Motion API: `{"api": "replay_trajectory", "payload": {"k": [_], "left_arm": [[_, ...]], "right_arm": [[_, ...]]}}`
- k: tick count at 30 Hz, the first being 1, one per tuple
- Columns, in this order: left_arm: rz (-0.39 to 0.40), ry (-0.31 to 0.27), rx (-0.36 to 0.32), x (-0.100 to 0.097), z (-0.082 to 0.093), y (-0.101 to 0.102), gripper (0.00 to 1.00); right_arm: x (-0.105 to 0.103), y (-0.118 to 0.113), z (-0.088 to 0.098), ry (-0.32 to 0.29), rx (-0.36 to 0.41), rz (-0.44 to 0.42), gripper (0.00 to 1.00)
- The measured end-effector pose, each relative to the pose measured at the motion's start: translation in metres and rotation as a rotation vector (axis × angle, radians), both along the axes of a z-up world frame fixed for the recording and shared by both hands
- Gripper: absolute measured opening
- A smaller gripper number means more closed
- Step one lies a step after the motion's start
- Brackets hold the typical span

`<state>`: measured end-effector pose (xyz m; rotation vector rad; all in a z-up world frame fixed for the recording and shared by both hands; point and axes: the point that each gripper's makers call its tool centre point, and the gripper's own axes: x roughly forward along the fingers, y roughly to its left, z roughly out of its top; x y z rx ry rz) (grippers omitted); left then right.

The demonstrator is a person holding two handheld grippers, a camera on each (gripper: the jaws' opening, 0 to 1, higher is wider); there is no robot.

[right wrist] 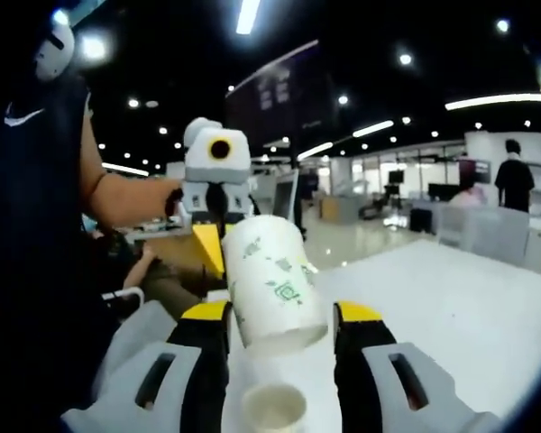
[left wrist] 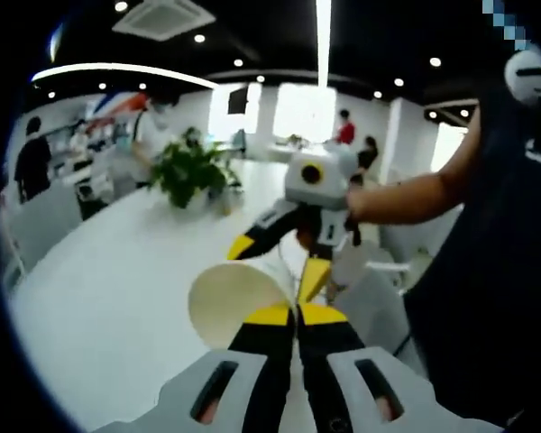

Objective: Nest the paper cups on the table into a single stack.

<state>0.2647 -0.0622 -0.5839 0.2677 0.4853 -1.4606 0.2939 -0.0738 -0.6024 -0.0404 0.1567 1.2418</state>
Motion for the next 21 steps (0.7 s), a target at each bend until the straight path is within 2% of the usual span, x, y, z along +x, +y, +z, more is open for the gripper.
{"api": "replay_trajectory", "payload": {"k": [1,2,5,7,9,11,13,16,18,19,21], "left_arm": [[-0.005,-0.004,0.022,0.0,0.0,0.0,0.0],[-0.011,-0.003,0.074,0.0,-0.004,0.001,0.0],[-0.058,0.02,0.165,-0.007,-0.01,-0.001,0.0],[-0.046,-0.021,0.267,0.001,-0.019,0.003,0.0],[-0.048,-0.053,0.339,0.007,-0.023,0.005,0.0],[-0.051,-0.099,0.368,0.014,-0.021,0.004,0.0],[-0.064,-0.102,0.415,0.015,-0.02,0.003,0.0],[-0.111,-0.15,0.487,0.017,-0.018,0.0,0.0],[-0.128,-0.152,0.527,0.018,-0.016,-0.003,0.0],[-0.149,-0.151,0.552,0.017,-0.015,-0.005,0.0],[-0.215,-0.189,0.592,0.016,-0.014,-0.008,0.0]], "right_arm": [[0.002,-0.001,0.0,-0.002,-0.002,-0.008,0.47],[0.003,-0.002,-0.001,0.0,-0.004,-0.015,0.49],[0.009,-0.007,-0.005,0.002,-0.026,-0.048,0.62],[0.015,-0.013,-0.009,-0.028,-0.042,-0.077,0.71],[0.017,-0.018,-0.012,-0.022,-0.048,-0.096,0.79],[0.02,-0.024,-0.014,-0.027,-0.05,-0.113,0.82],[0.023,-0.031,-0.016,-0.031,-0.058,-0.137,0.84],[0.029,-0.047,-0.026,-0.048,-0.088,-0.189,0.91],[0.034,-0.058,-0.034,-0.028,-0.107,-0.223,0.95],[0.035,-0.064,-0.037,-0.019,-0.11,-0.238,0.96],[0.036,-0.072,-0.04,-0.008,-0.107,-0.258,0.98]]}}
